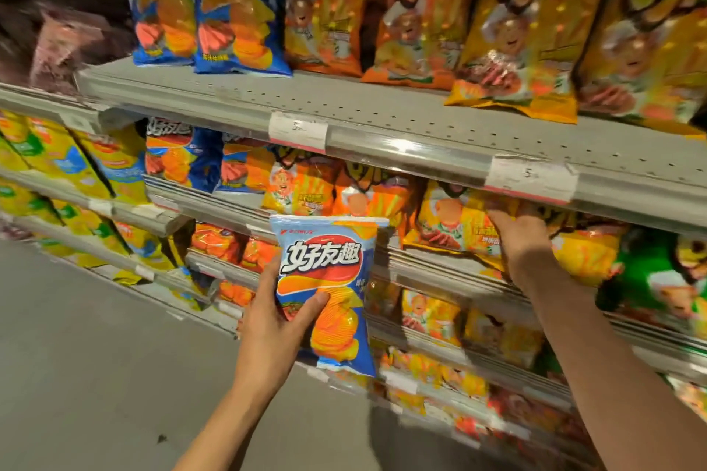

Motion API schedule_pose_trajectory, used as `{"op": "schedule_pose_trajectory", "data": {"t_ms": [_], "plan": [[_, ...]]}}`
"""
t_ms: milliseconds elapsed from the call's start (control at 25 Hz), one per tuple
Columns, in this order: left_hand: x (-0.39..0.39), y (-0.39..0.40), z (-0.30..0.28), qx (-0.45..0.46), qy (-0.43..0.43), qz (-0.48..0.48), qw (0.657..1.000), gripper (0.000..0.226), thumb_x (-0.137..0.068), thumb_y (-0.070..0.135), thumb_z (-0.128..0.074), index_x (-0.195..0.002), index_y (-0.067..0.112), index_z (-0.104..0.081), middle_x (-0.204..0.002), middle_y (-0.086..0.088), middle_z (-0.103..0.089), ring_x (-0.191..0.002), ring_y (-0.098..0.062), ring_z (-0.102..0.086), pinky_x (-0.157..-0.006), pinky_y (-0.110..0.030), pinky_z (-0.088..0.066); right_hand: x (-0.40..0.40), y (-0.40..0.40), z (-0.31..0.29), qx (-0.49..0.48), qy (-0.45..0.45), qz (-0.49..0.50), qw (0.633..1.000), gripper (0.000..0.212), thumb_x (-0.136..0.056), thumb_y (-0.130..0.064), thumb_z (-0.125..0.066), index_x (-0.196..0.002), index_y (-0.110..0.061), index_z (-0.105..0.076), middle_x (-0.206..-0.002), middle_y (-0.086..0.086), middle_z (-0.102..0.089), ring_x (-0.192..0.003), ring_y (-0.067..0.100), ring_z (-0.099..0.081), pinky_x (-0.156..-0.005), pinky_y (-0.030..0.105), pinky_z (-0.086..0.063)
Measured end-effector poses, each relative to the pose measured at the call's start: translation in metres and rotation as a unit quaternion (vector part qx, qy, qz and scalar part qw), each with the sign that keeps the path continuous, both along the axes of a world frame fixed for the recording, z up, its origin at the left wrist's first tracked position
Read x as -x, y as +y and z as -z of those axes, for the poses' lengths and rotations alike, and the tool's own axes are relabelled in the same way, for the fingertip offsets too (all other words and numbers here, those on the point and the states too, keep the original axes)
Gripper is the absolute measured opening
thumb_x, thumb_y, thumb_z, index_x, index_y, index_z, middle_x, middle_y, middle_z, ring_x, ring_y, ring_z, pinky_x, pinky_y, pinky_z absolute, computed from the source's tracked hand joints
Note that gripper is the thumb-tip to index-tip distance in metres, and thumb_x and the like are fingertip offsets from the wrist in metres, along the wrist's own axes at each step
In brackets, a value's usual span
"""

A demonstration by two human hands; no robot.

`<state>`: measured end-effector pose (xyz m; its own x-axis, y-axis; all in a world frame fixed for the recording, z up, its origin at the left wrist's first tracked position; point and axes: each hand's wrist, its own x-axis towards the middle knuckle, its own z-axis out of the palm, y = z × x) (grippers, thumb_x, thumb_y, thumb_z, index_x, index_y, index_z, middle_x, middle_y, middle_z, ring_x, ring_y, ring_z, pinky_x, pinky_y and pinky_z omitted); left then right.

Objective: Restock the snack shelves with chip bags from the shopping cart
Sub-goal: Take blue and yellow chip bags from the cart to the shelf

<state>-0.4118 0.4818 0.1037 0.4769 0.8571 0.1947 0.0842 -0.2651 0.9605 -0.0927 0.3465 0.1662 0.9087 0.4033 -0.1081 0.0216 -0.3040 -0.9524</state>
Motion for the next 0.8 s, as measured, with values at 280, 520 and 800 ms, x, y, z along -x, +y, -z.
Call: {"op": "schedule_pose_trajectory", "data": {"t_ms": [280,520,800], "plan": [[-0.007,0.068,0.019,0.015,-0.007,0.060,0.998,0.068,-0.082,0.044,-0.081,-0.141,0.041,-0.046,-0.119,0.019,-0.071,-0.105,-0.005,-0.071,-0.085,-0.039,-0.061,0.022,0.009,0.027,-0.019,0.019,-0.009,1.000,0.032,-0.097,-0.027,-0.062,-0.119,-0.004,-0.059,-0.115,0.016,-0.064,-0.098,0.025,-0.064,-0.083,0.036,-0.052],[-0.003,0.134,0.017,0.031,-0.025,0.136,0.990,0.071,-0.080,0.039,-0.080,-0.143,0.039,-0.046,-0.118,0.029,-0.067,-0.106,0.003,-0.067,-0.079,-0.011,-0.053,0.047,0.025,0.024,0.075,-0.111,0.106,0.985,0.041,-0.091,-0.035,-0.069,-0.118,-0.007,-0.055,-0.112,0.018,-0.064,-0.099,0.033,-0.062,-0.078,0.039,-0.048],[0.018,0.230,-0.006,0.048,-0.094,0.115,0.988,0.073,-0.084,0.021,-0.080,-0.146,0.041,-0.046,-0.126,0.016,-0.070,-0.112,-0.004,-0.068,-0.089,-0.022,-0.057,0.116,0.068,0.048,0.135,-0.366,0.266,0.881,0.049,-0.088,-0.036,-0.061,-0.128,-0.008,-0.052,-0.119,0.024,-0.056,-0.115,0.039,-0.050,-0.102,0.049,-0.037]]}}
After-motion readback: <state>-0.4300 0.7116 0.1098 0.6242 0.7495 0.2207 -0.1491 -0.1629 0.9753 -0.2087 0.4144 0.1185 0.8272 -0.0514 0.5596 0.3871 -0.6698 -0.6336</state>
